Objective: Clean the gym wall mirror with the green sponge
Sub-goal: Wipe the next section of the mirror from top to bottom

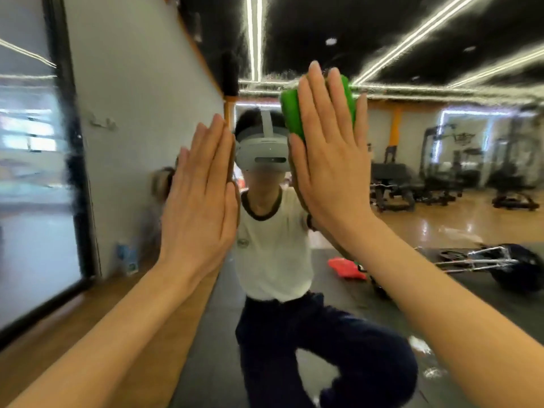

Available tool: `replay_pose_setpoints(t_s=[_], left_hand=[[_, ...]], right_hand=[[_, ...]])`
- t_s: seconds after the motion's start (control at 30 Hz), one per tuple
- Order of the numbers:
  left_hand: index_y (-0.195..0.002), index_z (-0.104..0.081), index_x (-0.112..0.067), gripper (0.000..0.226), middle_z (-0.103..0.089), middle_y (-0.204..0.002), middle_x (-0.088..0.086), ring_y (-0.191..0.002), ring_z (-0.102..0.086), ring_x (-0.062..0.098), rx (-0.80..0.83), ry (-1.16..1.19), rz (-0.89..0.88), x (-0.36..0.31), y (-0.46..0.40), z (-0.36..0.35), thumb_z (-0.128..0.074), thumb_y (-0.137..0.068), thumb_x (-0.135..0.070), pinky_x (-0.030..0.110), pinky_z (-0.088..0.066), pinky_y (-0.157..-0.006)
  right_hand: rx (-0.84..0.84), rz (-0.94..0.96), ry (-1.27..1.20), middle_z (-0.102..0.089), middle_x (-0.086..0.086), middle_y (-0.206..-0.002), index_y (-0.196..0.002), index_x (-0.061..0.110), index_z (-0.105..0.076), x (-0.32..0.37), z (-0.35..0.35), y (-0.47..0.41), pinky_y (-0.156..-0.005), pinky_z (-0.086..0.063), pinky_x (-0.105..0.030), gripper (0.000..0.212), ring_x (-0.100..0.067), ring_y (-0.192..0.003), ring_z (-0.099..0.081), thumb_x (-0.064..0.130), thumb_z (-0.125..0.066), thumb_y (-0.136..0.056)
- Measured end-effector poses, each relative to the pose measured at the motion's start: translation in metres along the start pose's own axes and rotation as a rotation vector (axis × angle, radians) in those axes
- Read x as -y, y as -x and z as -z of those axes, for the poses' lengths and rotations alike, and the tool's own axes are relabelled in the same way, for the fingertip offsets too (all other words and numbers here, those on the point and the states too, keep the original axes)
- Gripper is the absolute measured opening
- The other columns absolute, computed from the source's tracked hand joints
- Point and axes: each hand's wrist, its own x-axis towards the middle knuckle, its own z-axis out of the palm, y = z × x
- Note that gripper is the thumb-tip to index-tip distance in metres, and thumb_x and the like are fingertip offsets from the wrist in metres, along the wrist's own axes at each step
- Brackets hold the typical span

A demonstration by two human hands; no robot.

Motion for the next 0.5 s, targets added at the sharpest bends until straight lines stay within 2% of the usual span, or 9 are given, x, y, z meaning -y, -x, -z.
replay_pose_setpoints(t_s=[0.13, 0.2, 0.3, 0.43, 0.5], left_hand=[[-0.159, -0.02, 0.001, 0.059, -0.012, -0.167, 0.011, -0.155, -0.002, 0.015, 0.003, -0.019, -0.036, -0.023, 0.008, -0.024, -0.036, -0.103, -0.01, 0.029, 0.002, -0.126], [-0.159, -0.021, 0.001, 0.059, -0.012, -0.167, 0.011, -0.155, -0.002, 0.015, 0.001, -0.072, -0.045, -0.023, 0.01, -0.029, -0.037, -0.103, -0.012, 0.029, 0.001, -0.127], [-0.159, -0.02, 0.001, 0.06, -0.01, -0.167, 0.01, -0.155, 0.0, 0.015, 0.009, -0.108, -0.047, -0.021, 0.01, -0.032, -0.038, -0.103, -0.012, 0.031, 0.001, -0.127], [-0.158, -0.022, 0.001, 0.059, -0.012, -0.167, 0.01, -0.155, 0.0, 0.015, -0.002, -0.094, -0.045, -0.021, 0.009, -0.032, -0.036, -0.103, -0.012, 0.031, 0.001, -0.127], [-0.158, -0.022, 0.001, 0.058, -0.013, -0.167, 0.01, -0.155, -0.002, 0.015, -0.015, -0.091, -0.053, -0.02, 0.01, -0.034, -0.034, -0.103, -0.013, 0.032, 0.0, -0.127]], right_hand=[[0.18, 0.089, 0.028, -0.012, -0.011, -0.168, -0.159, 0.007, -0.016, 0.01, 0.019, 0.138, -0.126, 0.001, -0.047, 0.063, -0.027, -0.156, -0.006, 0.027, -0.042, -0.105], [0.249, 0.196, 0.073, -0.004, -0.006, -0.169, -0.16, 0.009, -0.013, 0.001, 0.028, 0.167, -0.126, 0.001, -0.045, 0.068, -0.023, -0.156, -0.005, 0.029, -0.043, -0.103], [0.211, 0.23, 0.05, -0.018, -0.01, -0.166, -0.158, 0.008, -0.019, -0.013, 0.022, 0.102, -0.126, 0.003, -0.044, 0.061, -0.022, -0.155, -0.004, 0.03, -0.039, -0.105], [-0.033, -0.041, -0.019, -0.029, -0.02, -0.162, -0.155, 0.001, -0.031, -0.011, -0.001, -0.021, -0.124, -0.003, -0.049, 0.053, -0.035, -0.152, -0.021, 0.026, -0.033, -0.108], [-0.068, -0.079, 0.003, -0.027, -0.02, -0.163, -0.155, 0.0, -0.03, -0.004, -0.007, -0.02, -0.124, -0.004, -0.05, 0.053, -0.035, -0.152, -0.021, 0.024, -0.036, -0.108]])
